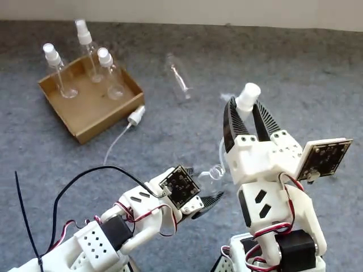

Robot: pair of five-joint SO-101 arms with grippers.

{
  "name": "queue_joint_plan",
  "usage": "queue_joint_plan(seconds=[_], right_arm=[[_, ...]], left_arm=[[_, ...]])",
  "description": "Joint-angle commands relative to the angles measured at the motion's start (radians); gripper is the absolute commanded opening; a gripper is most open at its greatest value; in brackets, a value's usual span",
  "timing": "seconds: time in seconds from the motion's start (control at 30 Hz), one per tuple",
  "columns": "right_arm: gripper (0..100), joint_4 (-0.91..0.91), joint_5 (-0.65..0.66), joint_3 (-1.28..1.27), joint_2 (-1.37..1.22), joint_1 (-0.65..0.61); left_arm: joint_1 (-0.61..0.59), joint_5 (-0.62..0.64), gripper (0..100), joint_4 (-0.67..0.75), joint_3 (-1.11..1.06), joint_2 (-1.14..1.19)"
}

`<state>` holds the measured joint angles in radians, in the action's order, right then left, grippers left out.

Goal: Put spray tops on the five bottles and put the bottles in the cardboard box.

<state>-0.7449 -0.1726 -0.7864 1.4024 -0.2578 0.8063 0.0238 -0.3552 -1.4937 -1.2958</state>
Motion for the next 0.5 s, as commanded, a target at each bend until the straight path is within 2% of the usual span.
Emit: queue_joint_plan(seconds=[0.0,0.47], right_arm=[[0.7,0.068,0.052,0.015,0.004,0.038],[0.7,0.064,0.060,0.008,0.005,0.041]], left_arm=[[-0.001,0.011,8,0.035,0.016,-0.016],[-0.002,0.011,8,0.037,0.022,-0.016]])
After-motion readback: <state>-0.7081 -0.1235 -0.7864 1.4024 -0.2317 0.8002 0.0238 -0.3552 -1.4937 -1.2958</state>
